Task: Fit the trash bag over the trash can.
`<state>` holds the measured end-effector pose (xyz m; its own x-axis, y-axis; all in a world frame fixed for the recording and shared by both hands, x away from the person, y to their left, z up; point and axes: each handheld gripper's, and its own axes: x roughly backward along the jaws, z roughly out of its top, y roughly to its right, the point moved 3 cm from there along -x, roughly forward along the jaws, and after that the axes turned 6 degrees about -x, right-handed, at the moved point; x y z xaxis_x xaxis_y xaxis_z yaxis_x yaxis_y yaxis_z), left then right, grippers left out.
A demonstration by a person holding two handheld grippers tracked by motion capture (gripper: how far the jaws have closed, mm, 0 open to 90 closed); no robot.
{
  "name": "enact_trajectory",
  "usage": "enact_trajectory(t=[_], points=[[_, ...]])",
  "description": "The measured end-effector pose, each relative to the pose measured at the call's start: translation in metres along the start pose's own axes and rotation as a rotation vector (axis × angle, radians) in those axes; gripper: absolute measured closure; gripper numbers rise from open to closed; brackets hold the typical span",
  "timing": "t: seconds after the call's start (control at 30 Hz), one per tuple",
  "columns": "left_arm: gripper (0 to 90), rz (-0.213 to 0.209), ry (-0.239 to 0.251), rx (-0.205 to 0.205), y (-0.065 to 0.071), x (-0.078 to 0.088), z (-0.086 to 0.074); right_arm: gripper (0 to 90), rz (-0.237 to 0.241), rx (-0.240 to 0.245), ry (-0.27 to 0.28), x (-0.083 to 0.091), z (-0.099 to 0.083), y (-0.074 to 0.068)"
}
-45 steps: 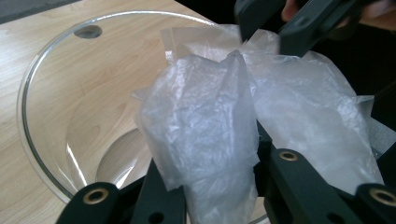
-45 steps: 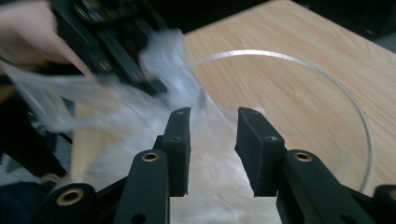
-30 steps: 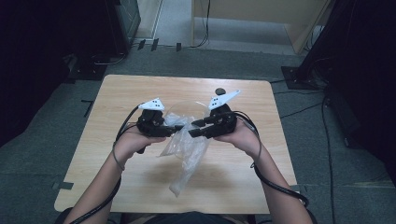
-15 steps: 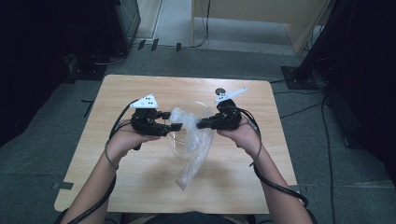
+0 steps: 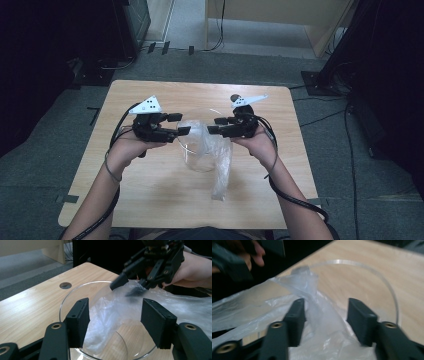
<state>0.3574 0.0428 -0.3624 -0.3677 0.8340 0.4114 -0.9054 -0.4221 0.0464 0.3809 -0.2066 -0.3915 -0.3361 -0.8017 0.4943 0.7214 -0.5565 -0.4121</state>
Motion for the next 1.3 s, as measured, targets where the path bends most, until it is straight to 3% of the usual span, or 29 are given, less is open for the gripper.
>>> enact_trajectory(t=[0.07, 0.27, 0.4, 0.6, 0.8, 0.9, 1.0, 1.17, 1.23, 1.27, 1.3], points=[[39.1, 0.004, 0.001, 0.000, 0.000, 0.000, 0.000, 39.2, 0.002, 0.002, 0.038, 0.004, 0.004, -0.001], [38.8, 0.017, 0.007, 0.001, -0.001, 0.001, 0.001, 36.2, 0.054, 0.010, 0.080, 0.014, 0.010, -0.007], [39.3, 0.004, -0.002, 0.002, 0.001, 0.000, 0.000, 54.2, 0.075, -0.011, 0.086, 0.014, 0.011, -0.009], [45.2, -0.014, -0.021, -0.025, 0.008, -0.002, 0.002, 79.5, 0.034, -0.060, 0.093, 0.010, 0.010, -0.006], [50.4, -0.038, -0.038, -0.028, 0.015, -0.009, 0.001, 82.5, -0.007, -0.085, 0.109, 0.003, 0.013, -0.001], [42.0, -0.005, -0.028, -0.053, 0.017, -0.018, 0.001, 83.2, -0.019, -0.097, 0.116, 0.001, 0.015, 0.001], [40.7, 0.030, -0.015, -0.069, 0.017, -0.028, -0.001, 83.1, -0.009, -0.083, 0.111, -0.001, 0.016, -0.004], [50.3, 0.040, -0.021, -0.072, 0.017, -0.044, -0.008, 82.6, 0.002, -0.065, 0.117, 0.001, 0.018, -0.010], [60.6, 0.050, -0.031, -0.074, 0.017, -0.048, -0.010, 81.7, 0.016, -0.065, 0.126, 0.002, 0.019, -0.013], [60.6, 0.064, -0.030, -0.084, 0.017, -0.049, -0.010, 81.7, 0.016, -0.065, 0.126, 0.002, 0.019, -0.013], [67.8, 0.070, -0.027, -0.091, 0.016, -0.049, -0.009, 80.5, 0.021, -0.066, 0.127, 0.003, 0.020, -0.014]])
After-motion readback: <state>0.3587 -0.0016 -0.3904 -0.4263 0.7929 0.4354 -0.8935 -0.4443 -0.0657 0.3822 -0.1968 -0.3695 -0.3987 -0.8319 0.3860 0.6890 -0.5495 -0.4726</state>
